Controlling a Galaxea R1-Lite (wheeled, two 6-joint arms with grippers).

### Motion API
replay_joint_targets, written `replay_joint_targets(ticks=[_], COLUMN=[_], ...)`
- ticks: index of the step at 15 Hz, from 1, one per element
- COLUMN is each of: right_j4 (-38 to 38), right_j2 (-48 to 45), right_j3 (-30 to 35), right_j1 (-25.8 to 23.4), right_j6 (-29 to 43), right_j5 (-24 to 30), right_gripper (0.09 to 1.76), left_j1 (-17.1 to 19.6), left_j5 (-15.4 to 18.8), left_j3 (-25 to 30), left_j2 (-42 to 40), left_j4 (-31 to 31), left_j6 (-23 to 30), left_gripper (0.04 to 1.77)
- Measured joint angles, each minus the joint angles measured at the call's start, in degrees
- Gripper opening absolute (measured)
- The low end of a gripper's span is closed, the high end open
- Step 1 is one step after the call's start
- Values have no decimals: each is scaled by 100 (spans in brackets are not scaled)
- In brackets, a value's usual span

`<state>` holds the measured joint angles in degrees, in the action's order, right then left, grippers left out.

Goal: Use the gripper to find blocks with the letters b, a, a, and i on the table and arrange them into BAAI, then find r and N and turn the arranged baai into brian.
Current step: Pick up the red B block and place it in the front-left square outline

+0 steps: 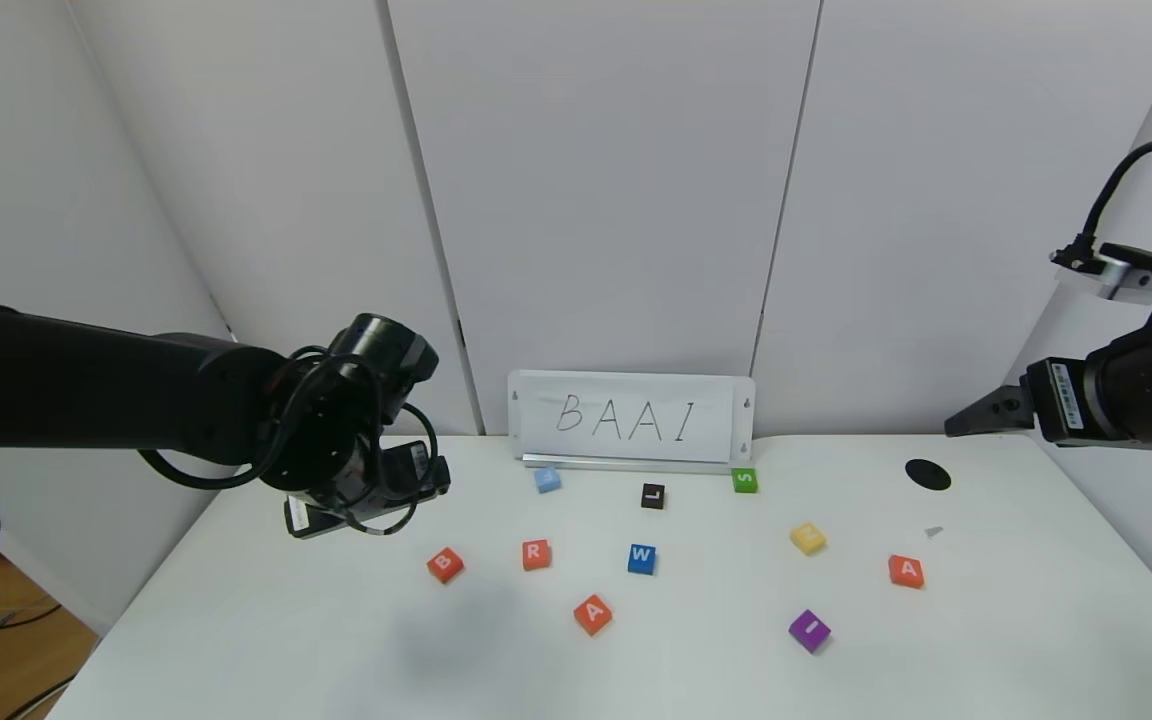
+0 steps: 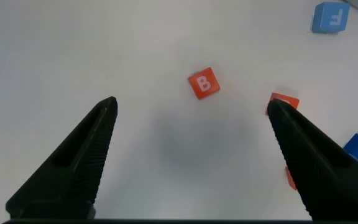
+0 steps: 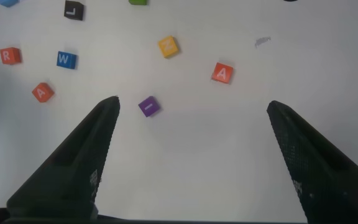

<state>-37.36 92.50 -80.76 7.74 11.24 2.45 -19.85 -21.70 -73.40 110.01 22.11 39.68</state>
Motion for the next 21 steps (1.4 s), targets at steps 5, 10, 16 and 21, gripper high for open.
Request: replay_joint_targets(ticks=[5,10,16,21], right_j4=[0,1,1,1], right_j2=[2,27,49,46], right_j3=[0,0,0,0], right_j1=[-4,5,33,44], right_j6=[6,6,30,44], right_j5=[-2,-2,-2,0], right_gripper=[171,171,171,171], left_j1=[-157,-137,-73,-2], left_j5=[22,2,293,358], left_j3=[-228,-672,-800,-990], left_j2=[427,1030,1475,1797], left_j4=[-2,325,533,662], left_j6=[797,1410,1662,1736], left_gripper=[172,172,172,172])
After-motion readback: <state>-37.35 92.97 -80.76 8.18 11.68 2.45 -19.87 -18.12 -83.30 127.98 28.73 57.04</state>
